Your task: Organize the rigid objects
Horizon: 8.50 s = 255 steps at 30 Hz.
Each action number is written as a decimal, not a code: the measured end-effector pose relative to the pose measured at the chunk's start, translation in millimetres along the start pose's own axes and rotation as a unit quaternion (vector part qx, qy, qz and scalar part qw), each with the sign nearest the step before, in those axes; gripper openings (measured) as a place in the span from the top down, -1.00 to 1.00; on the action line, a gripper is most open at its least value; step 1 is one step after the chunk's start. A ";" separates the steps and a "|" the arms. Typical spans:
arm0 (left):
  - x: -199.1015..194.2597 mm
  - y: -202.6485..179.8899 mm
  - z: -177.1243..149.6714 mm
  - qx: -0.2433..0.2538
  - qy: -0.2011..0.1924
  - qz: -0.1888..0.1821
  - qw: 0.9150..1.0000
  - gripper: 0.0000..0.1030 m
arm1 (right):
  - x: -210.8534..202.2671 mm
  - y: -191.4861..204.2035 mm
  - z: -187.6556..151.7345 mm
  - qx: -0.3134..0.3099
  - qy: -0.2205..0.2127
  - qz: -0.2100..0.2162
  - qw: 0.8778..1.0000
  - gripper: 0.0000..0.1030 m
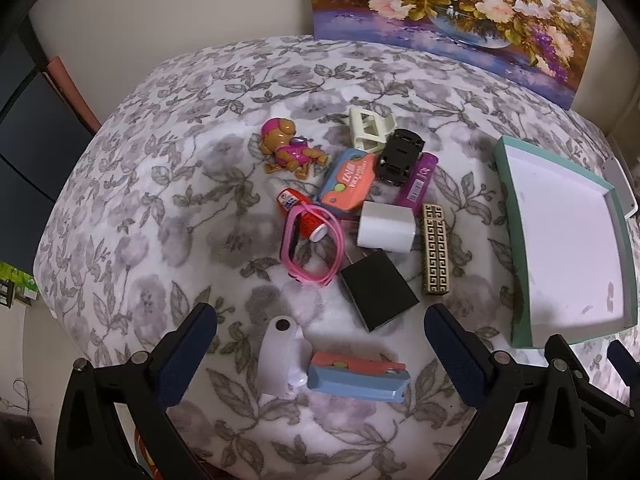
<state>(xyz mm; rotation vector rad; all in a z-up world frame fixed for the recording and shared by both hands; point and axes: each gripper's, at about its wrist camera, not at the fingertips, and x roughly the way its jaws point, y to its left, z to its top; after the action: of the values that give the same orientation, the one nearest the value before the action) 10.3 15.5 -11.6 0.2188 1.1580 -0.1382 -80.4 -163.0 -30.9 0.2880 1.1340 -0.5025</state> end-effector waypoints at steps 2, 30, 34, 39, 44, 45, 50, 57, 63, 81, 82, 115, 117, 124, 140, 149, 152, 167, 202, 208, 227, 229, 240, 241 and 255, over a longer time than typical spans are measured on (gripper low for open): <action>1.2 1.6 0.2 -0.003 0.002 0.002 1.000 -1.00 | -0.1 -0.8 0.1 0.001 0.000 0.000 1.000 -1.00; 6.2 -0.2 -1.1 0.000 0.015 -0.003 1.000 -1.00 | -4.0 -1.9 0.8 0.005 -0.011 -0.004 1.000 -1.00; 6.6 -1.1 -1.8 0.001 0.016 -0.003 1.000 -1.00 | -3.4 -1.6 0.8 0.005 -0.011 -0.004 1.000 -1.00; 6.8 -1.6 -2.1 0.002 0.016 -0.003 1.000 -1.00 | -3.1 -1.4 0.4 0.005 -0.011 -0.005 1.000 -1.00; 7.5 -0.7 -3.1 0.001 0.019 -0.005 1.000 -1.00 | -3.0 -1.2 0.3 0.004 -0.011 -0.005 1.000 -1.00; 7.8 0.1 -3.1 0.001 0.020 -0.006 1.000 -1.00 | -2.9 -1.2 0.3 0.004 -0.011 -0.005 1.000 -1.00; 8.9 2.3 -2.6 -0.002 0.024 -0.008 1.000 -1.00 | -3.0 -0.7 0.6 0.004 -0.010 -0.005 1.000 -1.00; 9.9 4.4 -1.6 -0.006 0.029 -0.013 0.999 -1.00 | -1.1 1.4 -1.9 0.000 -0.008 -0.001 1.000 -1.00; 3.1 21.7 2.1 -0.007 0.009 -0.019 1.000 -1.00 | -5.7 4.6 3.3 0.000 -0.015 0.016 1.000 -1.00; 39.8 101.3 -7.9 -0.110 0.060 -0.016 0.992 -1.00 | 10.4 109.8 -11.7 -0.105 0.053 0.152 0.981 -1.00; 40.0 103.8 -8.3 -0.115 0.059 -0.015 0.991 -1.00 | 12.4 115.0 -13.7 -0.110 0.059 0.155 0.980 -1.00; 40.9 100.8 -14.3 -0.124 0.069 -0.059 0.988 -1.00 | 69.4 132.5 -27.5 -0.095 0.121 0.130 0.980 -0.63; 41.6 97.1 -14.7 -0.121 0.074 -0.067 0.988 -1.00 | 69.0 127.3 -27.1 -0.093 0.126 0.130 0.979 -0.62; 43.9 77.8 -16.2 -0.085 0.089 -0.081 0.989 -1.00 | 70.5 105.5 -29.8 -0.102 0.144 0.136 0.975 -0.62; 80.6 34.4 -20.5 -0.034 0.164 -0.102 0.981 -0.26 | 69.0 60.7 -49.5 -0.091 0.163 0.119 0.975 -0.54; 77.5 39.0 -19.8 -0.048 0.153 -0.118 0.980 0.29 | 58.3 13.9 -56.5 -0.069 0.166 0.126 0.976 -0.45; 66.6 49.3 -17.5 -0.053 0.137 -0.123 0.982 0.29 | 45.5 1.4 -50.7 -0.059 0.165 0.131 0.976 -0.45; -5.8 26.6 21.8 -0.039 0.037 -0.165 0.985 0.29 | -6.9 -69.8 -8.9 0.036 0.069 0.201 0.977 -0.45; 25.2 -191.5 82.6 0.110 0.002 -0.203 0.973 0.26 | 47.3 -234.8 73.6 0.197 -0.026 -0.030 0.980 -0.45; 19.8 -172.9 82.4 0.092 -0.002 -0.195 0.977 -0.13 | 47.0 -232.2 71.0 0.186 -0.025 -0.026 0.982 -0.45; 27.8 -96.6 73.7 -0.001 -0.008 -0.111 0.994 -0.98 | 29.9 -212.2 56.1 0.135 -0.040 -0.008 0.990 -1.00; 21.9 -89.1 71.6 -0.004 -0.017 -0.101 0.995 -1.00 | 26.2 -210.1 54.2 0.135 -0.043 0.000 0.990 -1.00; -15.4 -44.2 62.2 -0.031 -0.061 -0.074 0.995 -1.00 | -1.3 -194.4 47.2 0.138 -0.072 0.042 0.987 -1.00; -18.1 -40.1 60.6 -0.030 -0.062 -0.066 0.995 -1.00 | -3.8 -191.1 46.9 0.136 -0.075 0.048 0.987 -1.00; -29.0 22.7 64.6 -0.069 -0.070 -0.029 0.995 -1.00 | -25.7 -141.3 42.3 0.093 -0.091 0.111 0.985 -1.00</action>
<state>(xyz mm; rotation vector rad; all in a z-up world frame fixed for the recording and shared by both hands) 61.4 21.8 42.0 0.0523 1.0302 -0.1231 -129.0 -297.2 14.2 0.5144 0.8663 -0.4285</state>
